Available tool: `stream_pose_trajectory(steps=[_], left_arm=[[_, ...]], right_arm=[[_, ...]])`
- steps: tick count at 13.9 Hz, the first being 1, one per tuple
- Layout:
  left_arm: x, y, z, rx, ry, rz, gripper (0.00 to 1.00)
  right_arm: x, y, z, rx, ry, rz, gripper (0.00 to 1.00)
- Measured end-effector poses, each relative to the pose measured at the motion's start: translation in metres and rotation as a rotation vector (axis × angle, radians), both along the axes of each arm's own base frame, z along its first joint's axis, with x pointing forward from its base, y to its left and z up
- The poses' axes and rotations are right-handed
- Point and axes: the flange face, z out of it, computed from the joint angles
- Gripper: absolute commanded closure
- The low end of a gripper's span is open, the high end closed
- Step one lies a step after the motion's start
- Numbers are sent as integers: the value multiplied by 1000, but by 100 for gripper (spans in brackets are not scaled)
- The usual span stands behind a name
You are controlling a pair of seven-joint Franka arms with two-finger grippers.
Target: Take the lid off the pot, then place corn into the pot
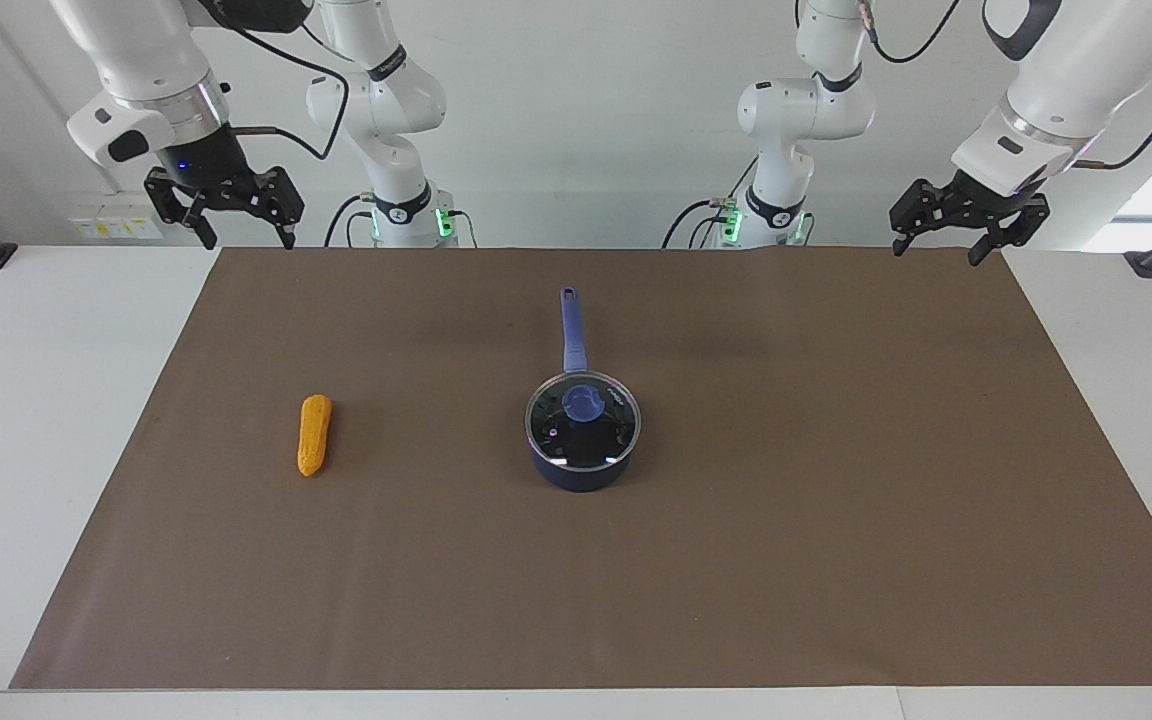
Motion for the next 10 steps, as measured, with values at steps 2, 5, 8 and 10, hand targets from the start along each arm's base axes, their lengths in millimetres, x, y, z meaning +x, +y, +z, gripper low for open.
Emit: stream_pose_trajectory(steps=[2, 5, 8, 10], left_arm=[[2, -20, -4, -1, -3, -35, 0], [6, -58, -13, -2, -16, -87, 0], [9, -97, -24, -3, -32, -103, 0], [9, -124, -30, -5, -47, -105, 0]], right_arm=[[3, -7, -18, 0, 8, -11, 0], [28, -13, -90, -5, -12, -16, 0], [64, -13, -179, -15, -7, -11, 0], [80, -13, -224, -21, 2, -9, 0]])
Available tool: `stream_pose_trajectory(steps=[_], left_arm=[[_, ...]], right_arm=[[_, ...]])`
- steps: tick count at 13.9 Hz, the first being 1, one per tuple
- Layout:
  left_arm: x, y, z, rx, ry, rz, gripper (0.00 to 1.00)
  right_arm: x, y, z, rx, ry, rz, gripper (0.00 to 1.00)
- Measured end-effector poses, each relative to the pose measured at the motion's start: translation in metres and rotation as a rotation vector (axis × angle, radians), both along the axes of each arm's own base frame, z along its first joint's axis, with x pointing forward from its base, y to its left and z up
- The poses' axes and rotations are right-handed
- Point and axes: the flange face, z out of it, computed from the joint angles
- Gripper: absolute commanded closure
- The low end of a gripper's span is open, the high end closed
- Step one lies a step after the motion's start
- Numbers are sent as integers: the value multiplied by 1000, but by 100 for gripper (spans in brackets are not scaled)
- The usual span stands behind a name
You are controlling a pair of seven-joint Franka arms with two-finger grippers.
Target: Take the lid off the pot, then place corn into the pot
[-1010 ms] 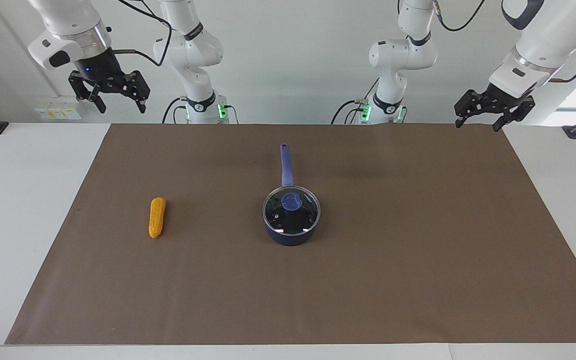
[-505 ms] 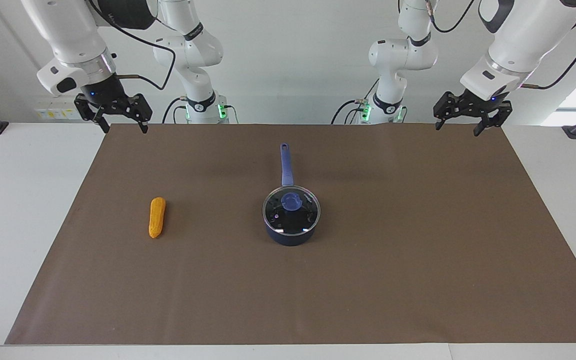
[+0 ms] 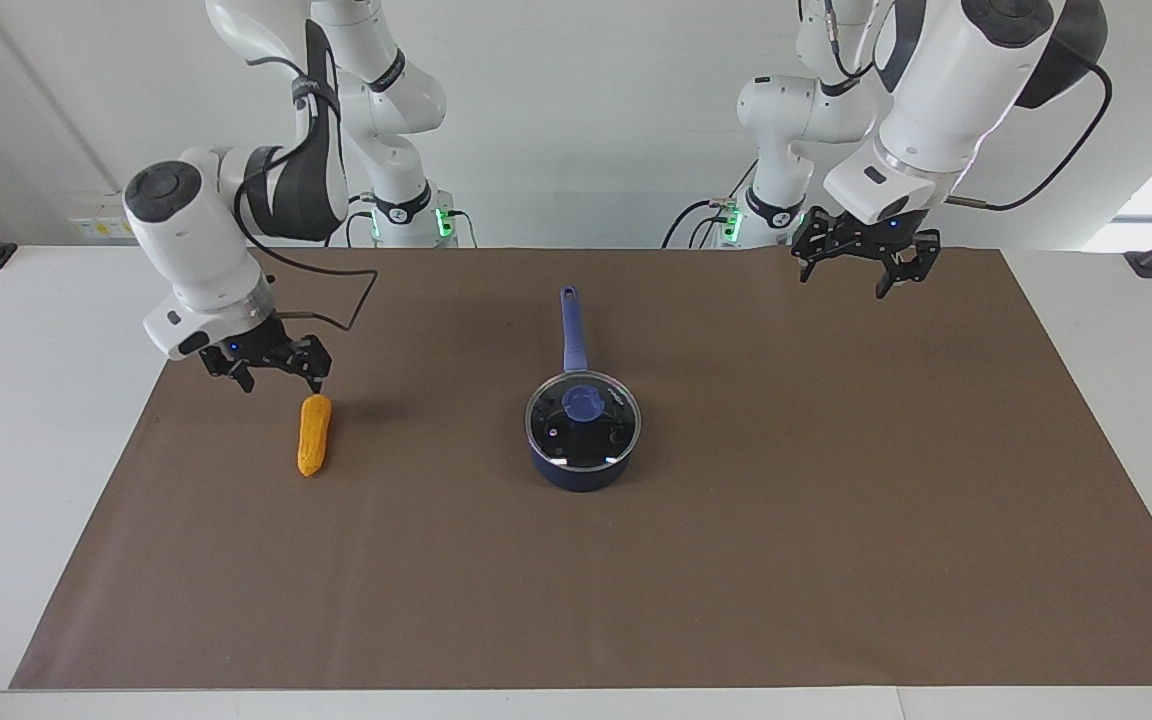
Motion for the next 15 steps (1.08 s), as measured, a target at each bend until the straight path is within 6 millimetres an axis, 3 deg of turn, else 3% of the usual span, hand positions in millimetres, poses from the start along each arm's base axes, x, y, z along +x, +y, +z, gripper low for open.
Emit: stream_pose_trajectory(steps=[3, 9, 12, 15], left_arm=[[-1, -40, -14, -5, -14, -45, 0], [4, -113, -62, -11, -30, -39, 0], [5, -159, -106, 3, -25, 11, 0], [10, -180, -131, -1, -36, 65, 0]], right_arm=[[8, 0, -40, -4, 20, 2, 0], [-10, 0, -91, -2, 54, 22, 0], [-15, -5, -99, -1, 65, 29, 0], [-15, -12, -103, 0, 65, 43, 0]])
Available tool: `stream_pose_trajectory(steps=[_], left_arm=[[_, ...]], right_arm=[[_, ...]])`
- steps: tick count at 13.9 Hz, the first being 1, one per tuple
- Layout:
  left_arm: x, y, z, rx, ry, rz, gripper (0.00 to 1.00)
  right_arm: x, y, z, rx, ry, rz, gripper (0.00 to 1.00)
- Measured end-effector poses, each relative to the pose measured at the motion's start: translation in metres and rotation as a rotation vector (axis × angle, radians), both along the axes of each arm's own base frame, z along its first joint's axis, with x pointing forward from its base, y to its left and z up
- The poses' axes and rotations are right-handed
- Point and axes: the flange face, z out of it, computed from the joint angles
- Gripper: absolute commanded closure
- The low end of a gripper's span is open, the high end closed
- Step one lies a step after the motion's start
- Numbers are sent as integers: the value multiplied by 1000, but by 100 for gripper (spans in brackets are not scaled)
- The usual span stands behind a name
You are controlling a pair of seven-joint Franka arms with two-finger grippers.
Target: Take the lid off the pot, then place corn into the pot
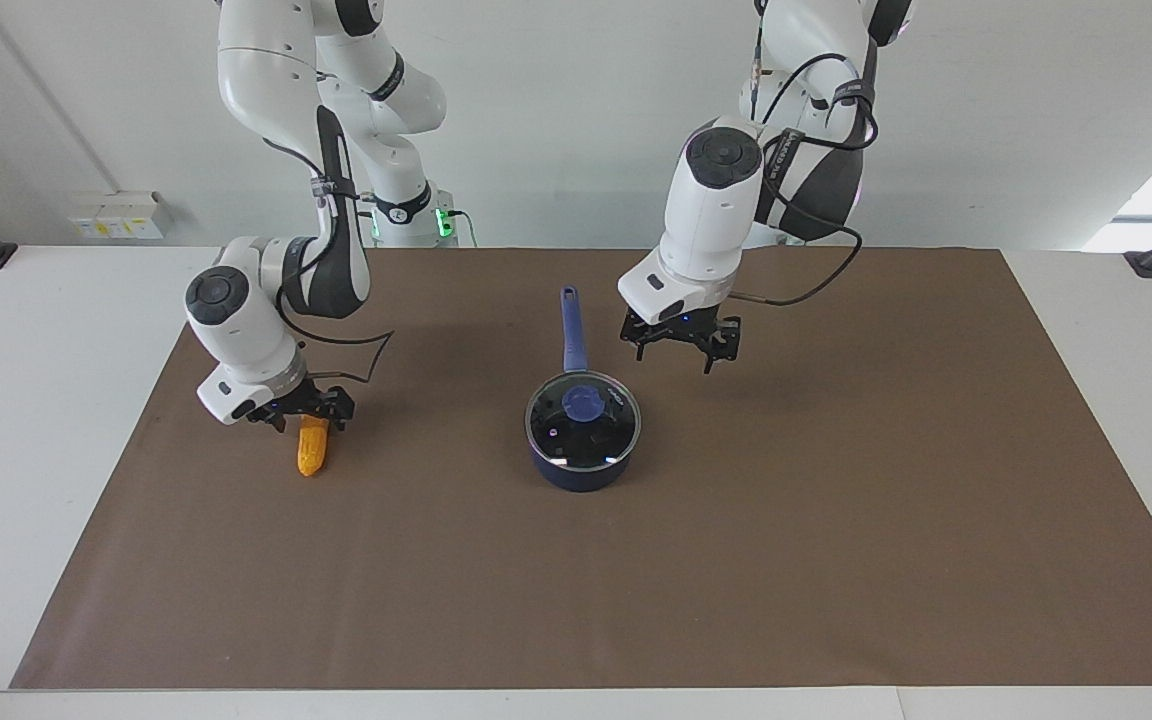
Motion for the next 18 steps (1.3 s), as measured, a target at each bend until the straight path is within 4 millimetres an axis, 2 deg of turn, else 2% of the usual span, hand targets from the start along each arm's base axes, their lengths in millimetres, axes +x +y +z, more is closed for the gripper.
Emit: stream_pose_trajectory(steps=[5, 9, 10, 12, 13, 18], left_arm=[[5, -41, -8, -52, -66, 83, 0], [15, -51, -6, -107, -125, 152, 0], [15, -53, -8, -110, -126, 158, 0], [12, -67, -21, -119, -130, 165, 0], [10, -75, -29, -123, -131, 169, 0], [8, -97, -67, -90, -130, 179, 0]], right_arm=[[4, -1, -5, -3, -29, 2, 0], [4, 0, -11, -3, -20, 3, 0], [4, 0, -12, -3, -19, 3, 8], [4, 0, -12, -2, -19, 5, 73], [4, 1, -12, -2, -19, 6, 99], [4, 2, -12, -2, -20, 9, 100]])
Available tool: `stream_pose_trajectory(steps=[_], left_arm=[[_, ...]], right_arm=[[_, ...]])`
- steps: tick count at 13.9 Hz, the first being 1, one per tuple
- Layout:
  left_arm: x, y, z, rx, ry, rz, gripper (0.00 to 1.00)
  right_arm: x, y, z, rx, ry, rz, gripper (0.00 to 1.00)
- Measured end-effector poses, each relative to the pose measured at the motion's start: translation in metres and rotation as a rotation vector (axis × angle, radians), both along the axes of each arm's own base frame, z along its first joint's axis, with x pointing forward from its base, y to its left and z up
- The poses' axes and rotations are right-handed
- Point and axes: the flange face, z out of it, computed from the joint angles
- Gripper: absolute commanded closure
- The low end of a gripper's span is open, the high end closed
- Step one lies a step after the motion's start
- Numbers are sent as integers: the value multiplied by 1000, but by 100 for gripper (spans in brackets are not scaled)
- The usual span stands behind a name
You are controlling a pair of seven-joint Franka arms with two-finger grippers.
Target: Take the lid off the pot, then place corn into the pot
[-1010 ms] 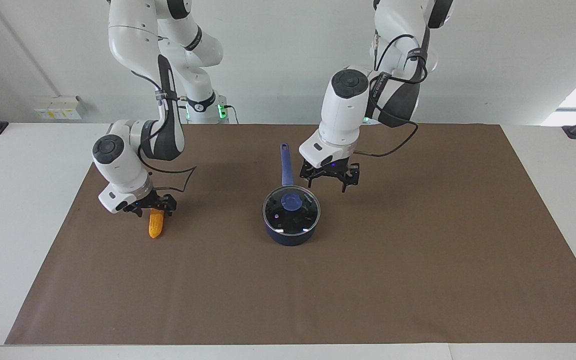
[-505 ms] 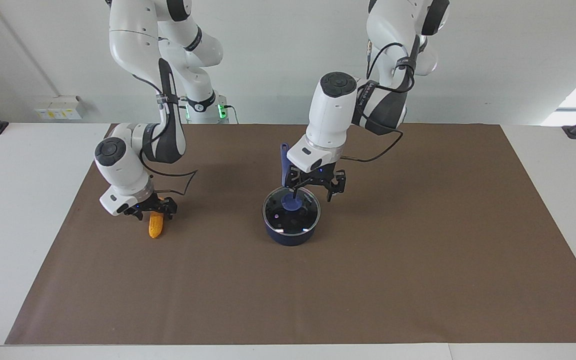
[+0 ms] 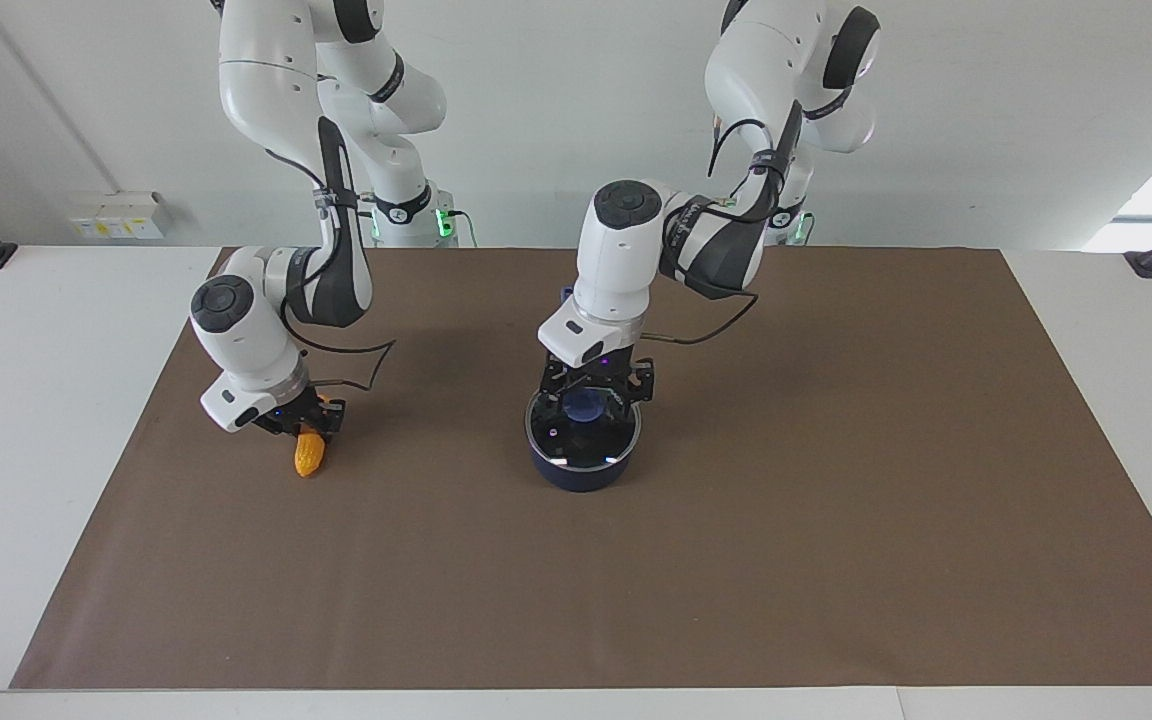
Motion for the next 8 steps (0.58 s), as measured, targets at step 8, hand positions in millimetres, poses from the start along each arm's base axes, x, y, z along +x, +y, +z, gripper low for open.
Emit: stream_pose_trajectory(steps=[8], left_arm=[[-9, -14, -8, 55, 57, 1, 0]], right_arm=[[1, 4, 0, 0, -1, 7, 100]])
